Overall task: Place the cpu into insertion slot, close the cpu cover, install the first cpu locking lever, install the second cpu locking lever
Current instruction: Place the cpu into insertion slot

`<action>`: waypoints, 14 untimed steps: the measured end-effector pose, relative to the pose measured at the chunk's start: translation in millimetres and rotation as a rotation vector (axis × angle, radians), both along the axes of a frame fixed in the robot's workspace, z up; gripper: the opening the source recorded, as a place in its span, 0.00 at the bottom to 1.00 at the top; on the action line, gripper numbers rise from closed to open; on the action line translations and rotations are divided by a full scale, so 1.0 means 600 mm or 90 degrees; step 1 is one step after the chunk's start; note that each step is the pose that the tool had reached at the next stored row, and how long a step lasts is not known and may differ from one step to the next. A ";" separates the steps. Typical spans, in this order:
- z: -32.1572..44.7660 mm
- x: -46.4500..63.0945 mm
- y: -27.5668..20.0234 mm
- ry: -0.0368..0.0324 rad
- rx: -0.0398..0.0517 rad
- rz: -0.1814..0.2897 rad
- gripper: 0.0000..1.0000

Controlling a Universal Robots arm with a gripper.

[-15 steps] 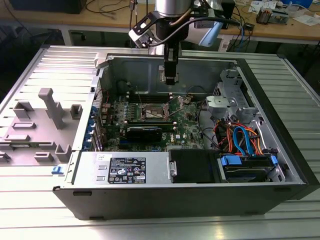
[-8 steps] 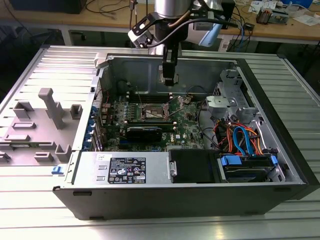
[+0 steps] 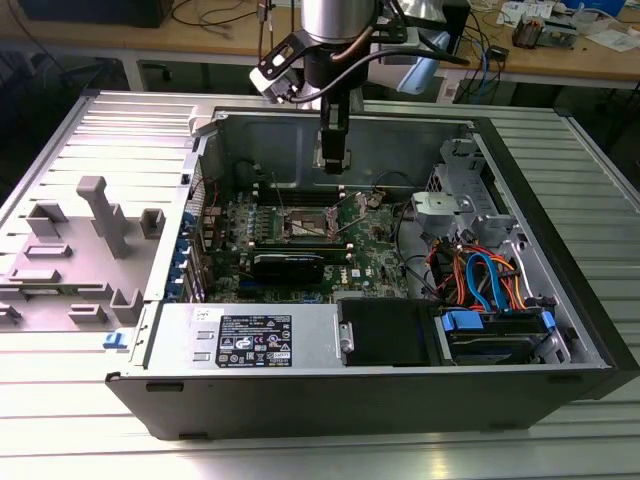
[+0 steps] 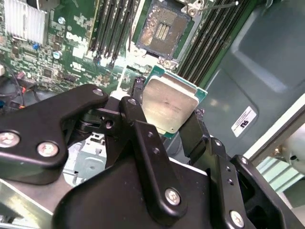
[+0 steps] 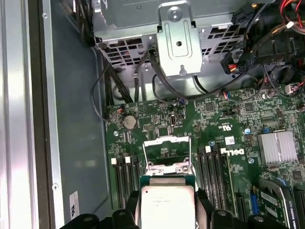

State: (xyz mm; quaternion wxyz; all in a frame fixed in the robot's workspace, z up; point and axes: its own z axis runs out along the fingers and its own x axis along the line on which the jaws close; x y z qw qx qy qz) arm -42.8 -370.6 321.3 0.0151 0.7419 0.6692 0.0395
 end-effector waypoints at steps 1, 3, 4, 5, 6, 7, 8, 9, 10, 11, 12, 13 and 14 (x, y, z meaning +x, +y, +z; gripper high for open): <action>-0.001 0.000 0.0000 0.0000 0.0011 0.009 0.55; -0.003 -0.001 -0.0001 0.0000 0.0025 0.036 0.55; -0.006 -0.001 -0.0001 0.0001 0.0042 0.051 0.55; -0.007 -0.002 -0.0004 0.0001 0.0055 0.058 0.55; -0.008 -0.003 -0.0006 0.0000 0.0070 0.061 0.55; -0.011 -0.007 -0.0012 -0.0002 0.0096 0.064 0.55; -0.013 -0.011 -0.0015 -0.0002 0.0102 0.065 0.55; -0.014 -0.015 -0.0016 -0.0001 0.0106 0.065 0.55; -0.016 -0.018 -0.0019 -0.0002 0.0113 0.065 0.55; -0.016 -0.018 -0.0018 -0.0002 0.0114 0.065 0.55; -0.016 -0.018 -0.0018 -0.0002 0.0114 0.065 0.55; -0.016 -0.018 -0.0019 -0.0002 0.0114 0.065 0.55; -0.016 -0.019 -0.0018 -0.0002 0.0114 0.065 0.55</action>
